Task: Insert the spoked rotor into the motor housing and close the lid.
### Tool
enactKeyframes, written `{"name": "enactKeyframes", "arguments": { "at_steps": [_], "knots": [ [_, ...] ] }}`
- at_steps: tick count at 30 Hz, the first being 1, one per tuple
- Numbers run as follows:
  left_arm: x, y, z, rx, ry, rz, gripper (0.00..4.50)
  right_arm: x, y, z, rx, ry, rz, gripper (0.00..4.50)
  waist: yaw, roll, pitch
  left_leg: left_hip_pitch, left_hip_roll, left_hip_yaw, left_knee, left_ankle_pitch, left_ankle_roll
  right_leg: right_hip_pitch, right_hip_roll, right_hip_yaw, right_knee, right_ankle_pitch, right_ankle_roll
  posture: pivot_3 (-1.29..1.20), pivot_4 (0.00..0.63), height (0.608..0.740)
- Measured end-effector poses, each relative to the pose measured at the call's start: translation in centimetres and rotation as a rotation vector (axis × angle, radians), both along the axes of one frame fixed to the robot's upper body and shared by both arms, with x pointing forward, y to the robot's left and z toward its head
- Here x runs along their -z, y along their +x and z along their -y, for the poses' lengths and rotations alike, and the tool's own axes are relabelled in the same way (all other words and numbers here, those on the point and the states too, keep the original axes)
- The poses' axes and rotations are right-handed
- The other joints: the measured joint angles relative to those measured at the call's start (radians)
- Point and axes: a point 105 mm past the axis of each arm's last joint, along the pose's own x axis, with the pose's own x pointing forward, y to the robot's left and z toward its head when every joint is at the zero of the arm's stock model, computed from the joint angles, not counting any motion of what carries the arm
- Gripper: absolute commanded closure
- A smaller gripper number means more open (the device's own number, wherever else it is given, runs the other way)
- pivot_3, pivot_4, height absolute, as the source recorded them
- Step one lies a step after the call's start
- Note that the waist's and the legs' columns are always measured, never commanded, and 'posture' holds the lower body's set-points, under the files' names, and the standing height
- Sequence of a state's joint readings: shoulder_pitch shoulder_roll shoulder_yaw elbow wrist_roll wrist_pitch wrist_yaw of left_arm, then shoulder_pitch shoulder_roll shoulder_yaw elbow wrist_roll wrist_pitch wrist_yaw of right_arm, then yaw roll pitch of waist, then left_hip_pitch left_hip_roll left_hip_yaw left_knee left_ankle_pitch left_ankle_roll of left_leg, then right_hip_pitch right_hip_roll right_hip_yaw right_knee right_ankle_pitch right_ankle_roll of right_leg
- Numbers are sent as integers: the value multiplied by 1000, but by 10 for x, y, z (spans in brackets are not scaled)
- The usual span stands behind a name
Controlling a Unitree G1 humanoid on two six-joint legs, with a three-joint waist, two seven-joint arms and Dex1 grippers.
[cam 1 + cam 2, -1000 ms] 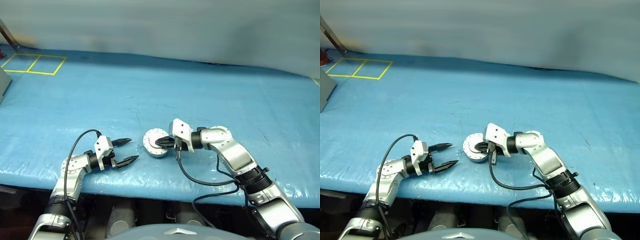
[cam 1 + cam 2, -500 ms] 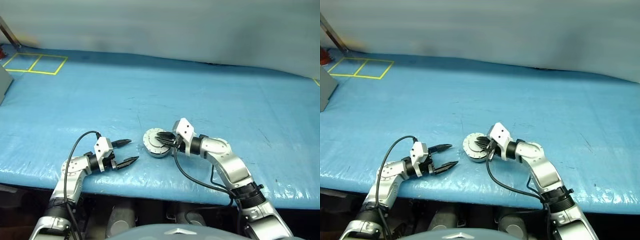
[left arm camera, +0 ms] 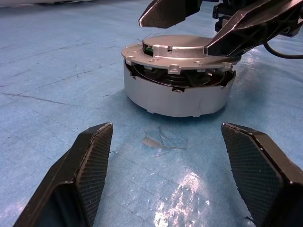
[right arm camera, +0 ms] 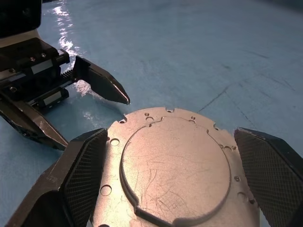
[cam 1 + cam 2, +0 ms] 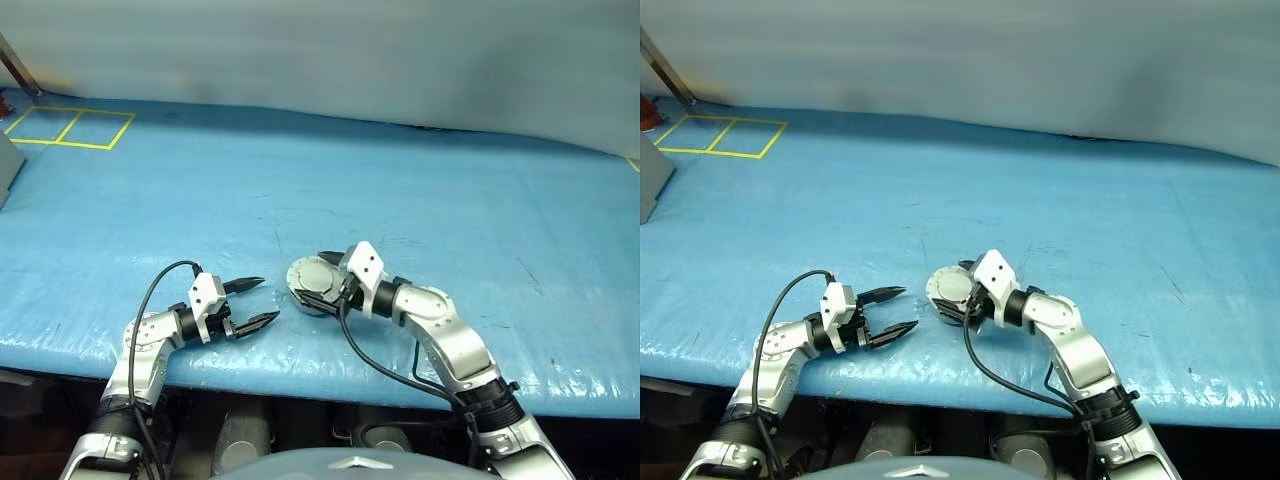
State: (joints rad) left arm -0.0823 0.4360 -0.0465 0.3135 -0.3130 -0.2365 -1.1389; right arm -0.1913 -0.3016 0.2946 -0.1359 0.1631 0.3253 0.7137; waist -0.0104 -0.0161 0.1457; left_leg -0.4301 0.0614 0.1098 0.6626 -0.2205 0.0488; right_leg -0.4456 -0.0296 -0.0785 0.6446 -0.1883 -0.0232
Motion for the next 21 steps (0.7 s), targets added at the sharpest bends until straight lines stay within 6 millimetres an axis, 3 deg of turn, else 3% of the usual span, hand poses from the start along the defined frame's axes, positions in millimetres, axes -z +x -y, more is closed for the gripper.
{"name": "enactKeyframes", "arguments": {
  "at_steps": [5,11,21],
  "knots": [
    [1,0,0,-1,0,-6,651,5,1,2,5,-16,-14,7,0,0,0,0,0,0,0,0,0,0,0,0,0,0,0,0,150,740],
    [2,-1,0,-4,0,-11,651,7,1,2,7,-5,-22,1476,0,0,0,0,0,0,0,0,0,0,0,0,0,0,0,0,150,740],
    [2,-1,0,-4,-1,-11,651,5,0,6,-12,-29,-21,1471,2,0,0,0,0,0,0,0,0,0,0,0,0,0,0,0,150,740]
  ]
}}
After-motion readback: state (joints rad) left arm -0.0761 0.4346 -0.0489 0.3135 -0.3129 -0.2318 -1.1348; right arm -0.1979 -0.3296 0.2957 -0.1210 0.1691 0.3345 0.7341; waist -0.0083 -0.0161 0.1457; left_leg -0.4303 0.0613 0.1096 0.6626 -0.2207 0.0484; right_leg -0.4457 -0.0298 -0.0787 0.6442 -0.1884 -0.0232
